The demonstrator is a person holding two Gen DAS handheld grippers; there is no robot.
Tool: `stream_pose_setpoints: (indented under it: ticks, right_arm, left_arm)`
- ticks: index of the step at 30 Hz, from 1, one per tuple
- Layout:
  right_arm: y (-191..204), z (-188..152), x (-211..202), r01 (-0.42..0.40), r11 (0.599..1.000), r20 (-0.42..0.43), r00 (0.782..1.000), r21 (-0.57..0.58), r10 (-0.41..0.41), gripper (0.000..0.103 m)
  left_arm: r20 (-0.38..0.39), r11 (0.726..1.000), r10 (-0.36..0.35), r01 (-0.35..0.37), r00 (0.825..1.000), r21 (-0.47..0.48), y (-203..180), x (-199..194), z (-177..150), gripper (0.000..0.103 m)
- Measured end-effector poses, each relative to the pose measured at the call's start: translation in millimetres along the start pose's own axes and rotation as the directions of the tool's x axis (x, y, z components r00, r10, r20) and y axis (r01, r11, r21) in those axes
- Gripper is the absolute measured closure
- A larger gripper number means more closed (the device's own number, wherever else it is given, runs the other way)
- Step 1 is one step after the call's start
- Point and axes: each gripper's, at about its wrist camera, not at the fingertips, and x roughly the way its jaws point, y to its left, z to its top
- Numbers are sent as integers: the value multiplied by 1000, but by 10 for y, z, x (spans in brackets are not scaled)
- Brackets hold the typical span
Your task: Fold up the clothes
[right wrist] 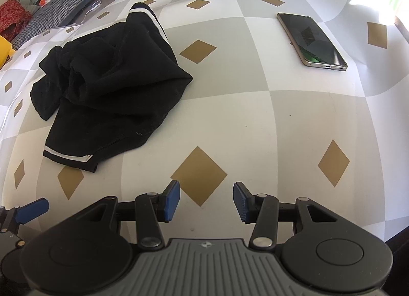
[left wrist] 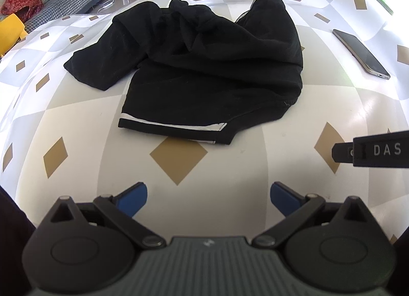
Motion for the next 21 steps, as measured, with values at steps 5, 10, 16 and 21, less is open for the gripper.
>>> stream_pose_setpoints:
  ticks: [5,10,16,21]
  right_arm:
    - [86,19,-28,-32,999,22,999,-25,33,58]
    - [151,38,33,-28,997,33,999,-68,30,58]
    - [172,74,61,-61,996,31,998,-68,64,58]
    - [166,110,44,-89,994,48,995,-63,92,58]
  left_arm:
    - [6,1000,9,-9,1000,-17,20,16,29,0]
    - [1,999,21,-21,1000,-43,60,56,63,0]
    - [-12,998,33,-34,999,-53,73,102,70,0]
    - [0,998,34,-34,999,-58,81,86,106,0]
